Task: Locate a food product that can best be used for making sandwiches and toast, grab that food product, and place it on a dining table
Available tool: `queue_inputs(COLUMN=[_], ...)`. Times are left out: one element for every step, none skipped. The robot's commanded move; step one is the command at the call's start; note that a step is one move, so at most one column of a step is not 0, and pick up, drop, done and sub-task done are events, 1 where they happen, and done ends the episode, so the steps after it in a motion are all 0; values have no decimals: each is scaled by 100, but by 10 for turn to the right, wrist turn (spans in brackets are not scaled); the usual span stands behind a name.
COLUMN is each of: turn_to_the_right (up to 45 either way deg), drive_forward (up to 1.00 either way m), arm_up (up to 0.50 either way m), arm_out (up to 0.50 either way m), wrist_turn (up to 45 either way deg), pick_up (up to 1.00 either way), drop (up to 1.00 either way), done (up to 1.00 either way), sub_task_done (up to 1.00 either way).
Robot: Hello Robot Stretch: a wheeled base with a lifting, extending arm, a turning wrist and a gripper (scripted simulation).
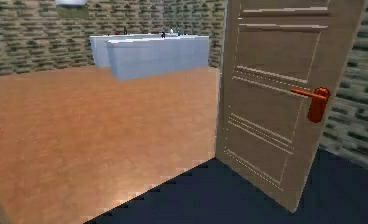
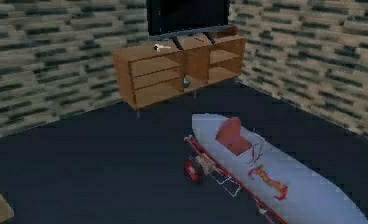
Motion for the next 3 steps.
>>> queue_inputs(turn_to_the_right=[-270,0,450], drive_forward=[0,25,0], arm_up=[0,0,0], arm_out=[0,0,0], wrist_turn=[0,0,0], pick_up=[0,0,0], drop=[0,0,0], done=[0,0,0], sub_task_done=[0,0,0])
